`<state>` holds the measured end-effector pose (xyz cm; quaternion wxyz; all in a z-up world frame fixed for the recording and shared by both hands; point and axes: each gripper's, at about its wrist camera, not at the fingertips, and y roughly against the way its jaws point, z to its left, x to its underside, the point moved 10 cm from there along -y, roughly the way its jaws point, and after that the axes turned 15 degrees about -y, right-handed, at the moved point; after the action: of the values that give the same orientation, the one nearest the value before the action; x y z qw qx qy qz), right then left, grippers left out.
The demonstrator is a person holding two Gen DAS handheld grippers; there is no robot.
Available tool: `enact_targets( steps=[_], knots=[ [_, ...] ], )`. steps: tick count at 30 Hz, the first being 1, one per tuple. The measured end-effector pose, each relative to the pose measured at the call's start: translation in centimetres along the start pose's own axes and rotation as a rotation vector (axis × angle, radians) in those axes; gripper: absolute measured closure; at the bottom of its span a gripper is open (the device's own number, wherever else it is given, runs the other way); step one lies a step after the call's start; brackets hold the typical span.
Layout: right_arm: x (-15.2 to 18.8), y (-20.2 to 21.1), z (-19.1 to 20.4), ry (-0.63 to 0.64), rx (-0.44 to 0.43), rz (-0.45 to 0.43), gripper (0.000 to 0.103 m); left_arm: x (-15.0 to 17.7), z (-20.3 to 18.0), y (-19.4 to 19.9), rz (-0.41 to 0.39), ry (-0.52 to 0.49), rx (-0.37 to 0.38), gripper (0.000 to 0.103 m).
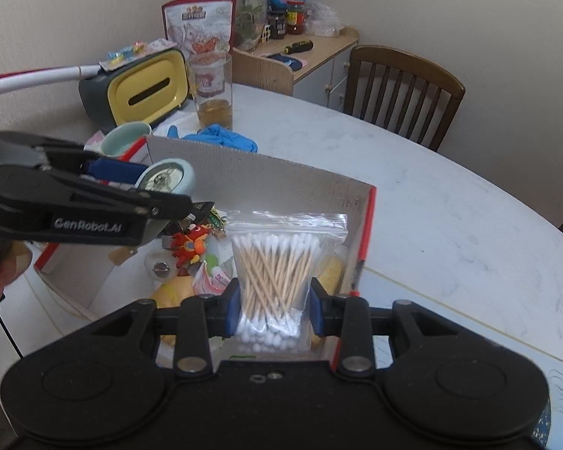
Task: Organize objects
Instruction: 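Carry the cotton swab bag and tape dispenser into the red box and open both grippers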
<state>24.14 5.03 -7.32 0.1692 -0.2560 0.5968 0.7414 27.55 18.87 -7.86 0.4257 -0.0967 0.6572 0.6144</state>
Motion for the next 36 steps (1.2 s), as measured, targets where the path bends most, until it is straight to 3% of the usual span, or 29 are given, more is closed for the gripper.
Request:
enact_targets(
  steps=[17, 25, 36],
  knots=[
    [0.7, -5.6, 1.4, 0.029, 0.051, 0.081, 0.068, 0.3, 0.0, -6.6, 0.091, -0.136, 0.067, 0.048],
    [0.8, -6.3, 1.2, 0.003, 0.049, 0.096, 0.067, 1.7, -0.8, -9.0, 0.196, -0.153, 0.147, 0.048],
    [0.4, -6.3, 0.8, -0.014, 0.056, 0.091, 0.065, 1.8, -1.1, -10.7, 0.265, -0.168, 0.171, 0.049]
  ],
)
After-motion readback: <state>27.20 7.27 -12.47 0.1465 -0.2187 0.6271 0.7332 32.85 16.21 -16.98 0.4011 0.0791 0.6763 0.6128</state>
